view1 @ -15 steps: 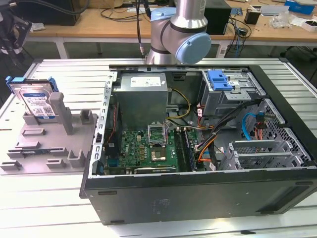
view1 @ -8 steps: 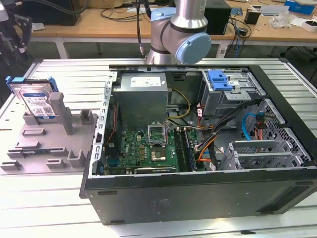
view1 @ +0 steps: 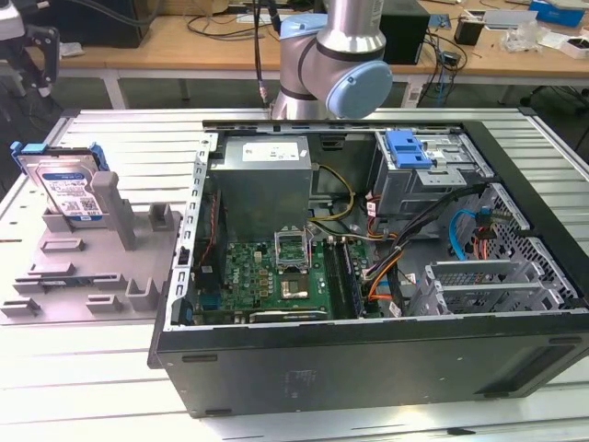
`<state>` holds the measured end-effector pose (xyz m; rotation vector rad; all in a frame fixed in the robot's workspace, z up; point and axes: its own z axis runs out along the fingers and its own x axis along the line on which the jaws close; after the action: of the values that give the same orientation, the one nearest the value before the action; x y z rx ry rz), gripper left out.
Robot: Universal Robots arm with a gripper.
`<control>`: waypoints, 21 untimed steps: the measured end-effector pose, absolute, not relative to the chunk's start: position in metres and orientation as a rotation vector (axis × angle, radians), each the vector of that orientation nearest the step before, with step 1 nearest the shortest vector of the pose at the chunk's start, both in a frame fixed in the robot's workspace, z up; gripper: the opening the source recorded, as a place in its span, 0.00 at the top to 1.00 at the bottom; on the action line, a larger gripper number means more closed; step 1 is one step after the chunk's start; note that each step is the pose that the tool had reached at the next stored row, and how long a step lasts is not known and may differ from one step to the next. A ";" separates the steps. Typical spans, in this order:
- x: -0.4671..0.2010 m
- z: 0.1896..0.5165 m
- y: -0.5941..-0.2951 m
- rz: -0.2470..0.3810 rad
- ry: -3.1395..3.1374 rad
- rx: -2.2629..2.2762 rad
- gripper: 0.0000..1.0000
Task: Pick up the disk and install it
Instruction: 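Pick up the disk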
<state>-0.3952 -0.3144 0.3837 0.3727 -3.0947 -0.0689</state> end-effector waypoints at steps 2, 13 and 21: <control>-0.395 0.383 -0.314 -0.068 -3.084 0.444 0.52; -0.395 0.383 -0.314 -0.063 -3.002 0.815 0.52; -0.395 0.382 -0.314 -0.058 -2.908 1.095 0.52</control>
<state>-0.3951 -0.3139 0.3822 1.0951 -2.9081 -0.0581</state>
